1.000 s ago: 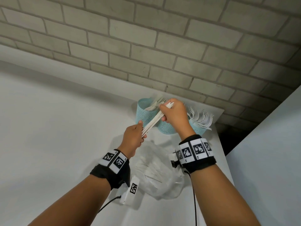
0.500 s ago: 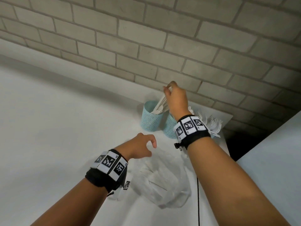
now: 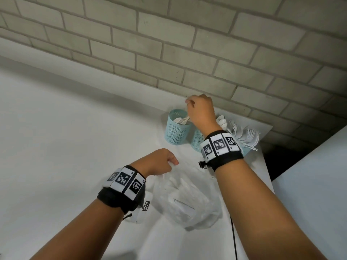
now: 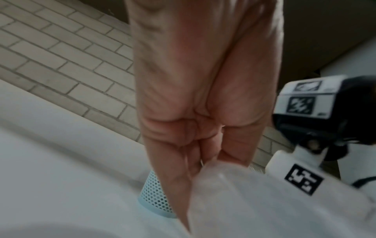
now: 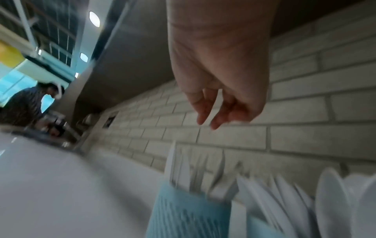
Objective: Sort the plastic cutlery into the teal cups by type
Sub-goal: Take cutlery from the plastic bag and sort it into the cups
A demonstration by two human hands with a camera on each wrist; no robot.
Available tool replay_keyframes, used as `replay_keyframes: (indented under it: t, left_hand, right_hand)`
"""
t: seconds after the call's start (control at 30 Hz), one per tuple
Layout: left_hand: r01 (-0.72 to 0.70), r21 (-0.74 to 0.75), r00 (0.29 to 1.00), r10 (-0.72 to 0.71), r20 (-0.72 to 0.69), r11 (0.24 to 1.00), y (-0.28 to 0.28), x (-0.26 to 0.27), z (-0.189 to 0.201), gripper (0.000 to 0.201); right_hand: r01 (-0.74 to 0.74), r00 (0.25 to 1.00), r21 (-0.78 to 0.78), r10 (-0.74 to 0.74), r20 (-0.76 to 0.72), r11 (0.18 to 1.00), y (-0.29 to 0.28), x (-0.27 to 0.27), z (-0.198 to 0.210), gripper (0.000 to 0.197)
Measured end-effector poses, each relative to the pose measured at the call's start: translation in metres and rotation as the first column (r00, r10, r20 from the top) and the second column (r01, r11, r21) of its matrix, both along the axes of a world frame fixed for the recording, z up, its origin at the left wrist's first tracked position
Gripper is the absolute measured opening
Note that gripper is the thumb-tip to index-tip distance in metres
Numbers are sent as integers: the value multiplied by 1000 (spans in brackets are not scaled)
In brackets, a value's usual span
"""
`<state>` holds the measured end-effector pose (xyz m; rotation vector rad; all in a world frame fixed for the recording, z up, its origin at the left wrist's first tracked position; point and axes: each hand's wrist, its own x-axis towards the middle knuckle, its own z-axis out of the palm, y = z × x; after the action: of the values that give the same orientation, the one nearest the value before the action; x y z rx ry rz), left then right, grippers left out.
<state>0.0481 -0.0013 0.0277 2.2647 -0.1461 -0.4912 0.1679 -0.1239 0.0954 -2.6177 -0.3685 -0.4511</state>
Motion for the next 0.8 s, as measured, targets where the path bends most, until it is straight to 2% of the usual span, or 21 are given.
replay_keyframes:
  t: [0.07, 0.1, 0.17, 0.23, 0.27, 0.3, 0.4, 0.47, 0.63, 0.73, 0.8]
  left_hand:
    - [12, 0, 1000, -12, 12, 1000, 1, -3, -1, 45]
    - [11, -2, 1000, -11, 11, 1000, 1, -4, -3, 46]
    - [13, 20, 1000, -13, 6, 1000, 2, -8, -4, 45]
    - [35, 71, 999, -34, -5, 997, 0, -11, -5, 43]
    - [42, 84, 999, -41, -16, 996, -1, -12, -5, 43]
    - [46, 91, 999, -44, -27, 995, -3, -14, -5, 43]
    - [42, 133, 997, -34, -62, 990, -6, -22, -8, 42]
    - [40, 154, 997, -29, -71, 987, -8, -26, -13, 42]
    - [20, 169, 999, -12, -48, 985, -13, -33, -18, 48]
    - [27, 194, 999, -23, -26, 981, -18, -33, -21, 47]
    - [34, 217, 999, -31, -17, 976, -20, -34, -23, 46]
  right_hand:
    - [-69, 982, 245, 109, -153, 967, -7, -26, 13, 26]
    - [-93, 955, 269, 162, -249, 959, -11, -41, 18, 28]
    - [-173, 836, 139, 220, -503, 975, -16, -71, 18, 30]
    - [-281, 657, -41, 161, -737, 959, -18, -92, 3, 23]
    - [-325, 594, -122, 102, -798, 938, -19, -101, -7, 15]
    - [-360, 569, -202, 43, -821, 911, -19, -109, -16, 13]
    - [-420, 579, -381, -81, -811, 824, -20, -128, -40, 47]
    - [-436, 598, -417, -90, -797, 797, -22, -138, -49, 57]
    - [-383, 629, -388, -70, -774, 838, -23, -156, -56, 54]
    - [-445, 646, -399, -20, -763, 802, -21, -168, -47, 59]
    - [-460, 705, -446, 10, -709, 768, -21, -176, -48, 57]
